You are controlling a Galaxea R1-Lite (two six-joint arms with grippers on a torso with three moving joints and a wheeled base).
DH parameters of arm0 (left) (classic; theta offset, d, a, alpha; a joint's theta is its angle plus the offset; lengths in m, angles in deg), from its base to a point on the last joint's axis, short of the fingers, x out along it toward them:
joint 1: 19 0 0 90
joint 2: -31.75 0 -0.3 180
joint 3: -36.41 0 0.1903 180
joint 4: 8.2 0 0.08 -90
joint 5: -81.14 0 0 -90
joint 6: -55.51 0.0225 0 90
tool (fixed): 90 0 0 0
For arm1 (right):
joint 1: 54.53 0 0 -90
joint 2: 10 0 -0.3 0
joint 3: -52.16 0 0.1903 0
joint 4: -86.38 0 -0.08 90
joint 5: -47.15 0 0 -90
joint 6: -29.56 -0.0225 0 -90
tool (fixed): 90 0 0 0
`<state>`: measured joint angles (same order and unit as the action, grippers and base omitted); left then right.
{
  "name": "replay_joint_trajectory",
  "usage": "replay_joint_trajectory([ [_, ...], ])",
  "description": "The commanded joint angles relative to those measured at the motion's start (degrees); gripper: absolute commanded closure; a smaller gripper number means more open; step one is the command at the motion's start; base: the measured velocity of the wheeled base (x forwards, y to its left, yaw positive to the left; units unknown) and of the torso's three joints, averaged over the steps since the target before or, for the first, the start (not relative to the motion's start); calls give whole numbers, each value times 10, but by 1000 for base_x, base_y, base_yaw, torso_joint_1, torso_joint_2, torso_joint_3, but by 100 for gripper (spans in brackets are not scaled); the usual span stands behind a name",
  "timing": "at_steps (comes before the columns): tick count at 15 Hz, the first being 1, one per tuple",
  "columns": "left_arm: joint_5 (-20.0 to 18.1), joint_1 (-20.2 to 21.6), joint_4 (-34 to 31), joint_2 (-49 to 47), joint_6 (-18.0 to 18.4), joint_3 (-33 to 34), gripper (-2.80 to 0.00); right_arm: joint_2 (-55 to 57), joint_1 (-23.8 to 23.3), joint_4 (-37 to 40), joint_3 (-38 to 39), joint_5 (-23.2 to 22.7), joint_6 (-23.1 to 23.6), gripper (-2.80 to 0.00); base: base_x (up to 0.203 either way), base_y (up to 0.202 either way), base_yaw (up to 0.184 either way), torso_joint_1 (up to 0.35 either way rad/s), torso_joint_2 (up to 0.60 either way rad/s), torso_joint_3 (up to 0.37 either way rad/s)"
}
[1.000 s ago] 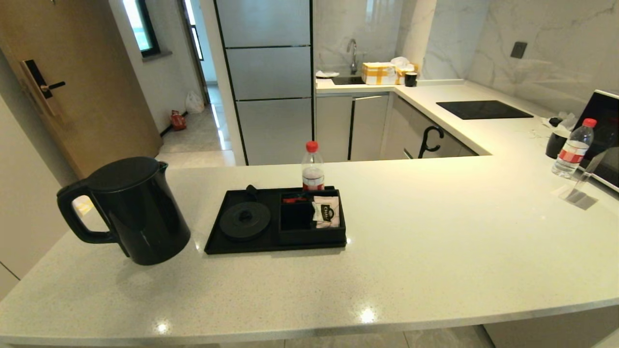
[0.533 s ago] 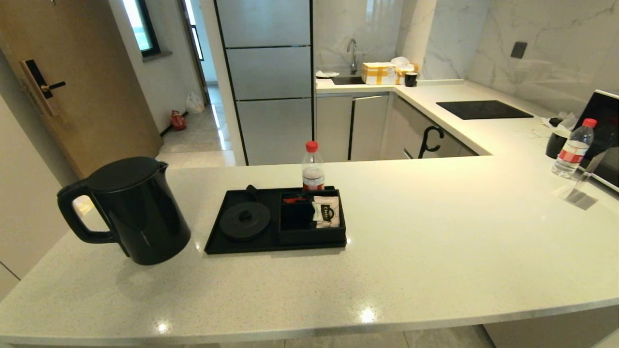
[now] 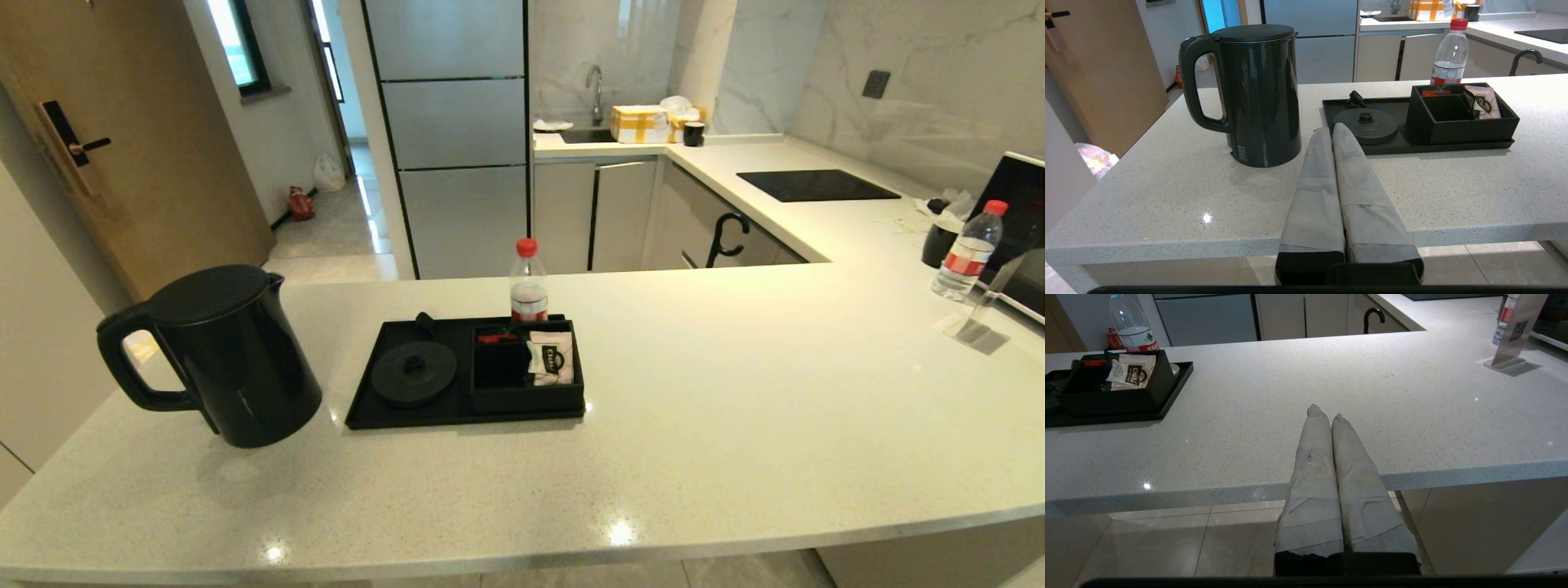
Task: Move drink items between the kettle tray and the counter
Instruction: Return the kettle to its original position
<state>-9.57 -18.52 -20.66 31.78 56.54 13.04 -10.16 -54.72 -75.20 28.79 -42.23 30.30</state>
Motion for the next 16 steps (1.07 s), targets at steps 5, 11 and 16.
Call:
replay_joint_trajectory([
  [5, 0, 0, 1, 1, 3, 23, 0, 2, 0, -1, 18, 0, 0, 0, 0, 0, 0, 0, 0, 0],
  [11, -2, 0, -3, -1, 25, 23, 0, 2, 0, -1, 18, 0, 0, 0, 0, 0, 0, 0, 0, 0],
  [16, 1, 0, -21, -29, 19, -6, 0, 2, 0, -1, 18, 0, 0, 0, 0, 0, 0, 0, 0, 0],
])
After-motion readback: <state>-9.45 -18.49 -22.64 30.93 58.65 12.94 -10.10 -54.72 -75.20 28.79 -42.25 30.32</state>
